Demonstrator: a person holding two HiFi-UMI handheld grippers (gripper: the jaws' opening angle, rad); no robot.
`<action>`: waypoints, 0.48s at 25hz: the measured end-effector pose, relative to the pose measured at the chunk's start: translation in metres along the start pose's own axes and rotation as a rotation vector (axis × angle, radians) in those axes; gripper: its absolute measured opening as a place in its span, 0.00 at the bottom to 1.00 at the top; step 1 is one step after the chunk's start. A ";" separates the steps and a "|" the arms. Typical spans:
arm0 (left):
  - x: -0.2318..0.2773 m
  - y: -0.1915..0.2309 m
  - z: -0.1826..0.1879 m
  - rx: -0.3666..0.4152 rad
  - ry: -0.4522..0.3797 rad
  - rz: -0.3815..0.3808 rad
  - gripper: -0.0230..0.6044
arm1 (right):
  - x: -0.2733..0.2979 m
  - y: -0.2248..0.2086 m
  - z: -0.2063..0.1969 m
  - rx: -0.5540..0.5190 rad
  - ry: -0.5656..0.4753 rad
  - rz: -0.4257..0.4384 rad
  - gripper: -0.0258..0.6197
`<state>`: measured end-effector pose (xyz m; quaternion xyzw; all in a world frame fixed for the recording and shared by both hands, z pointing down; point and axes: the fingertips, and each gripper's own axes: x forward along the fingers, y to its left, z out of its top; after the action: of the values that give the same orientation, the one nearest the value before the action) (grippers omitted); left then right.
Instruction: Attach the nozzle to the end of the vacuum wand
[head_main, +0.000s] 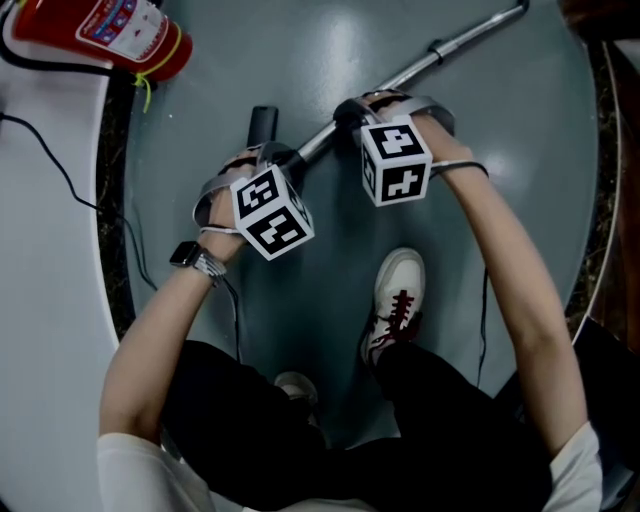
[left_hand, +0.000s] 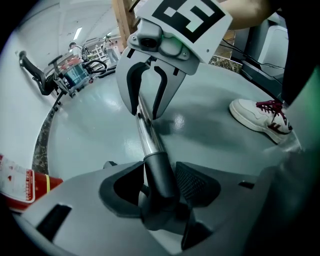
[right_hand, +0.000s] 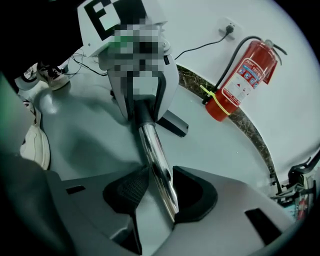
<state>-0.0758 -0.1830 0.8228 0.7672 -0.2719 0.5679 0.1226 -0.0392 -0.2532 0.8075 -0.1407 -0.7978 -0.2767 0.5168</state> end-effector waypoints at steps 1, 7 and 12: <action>-0.003 0.001 0.001 0.012 -0.005 0.006 0.36 | -0.003 -0.001 -0.001 0.017 -0.005 -0.011 0.29; -0.020 0.005 0.015 0.144 -0.018 0.045 0.33 | -0.028 -0.006 -0.003 0.112 -0.046 -0.094 0.27; -0.047 0.030 0.035 0.071 -0.111 0.117 0.11 | -0.047 -0.004 -0.015 0.177 -0.058 -0.144 0.21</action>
<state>-0.0742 -0.2117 0.7635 0.7841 -0.3021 0.5402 0.0468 -0.0104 -0.2622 0.7684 -0.0447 -0.8419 -0.2373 0.4826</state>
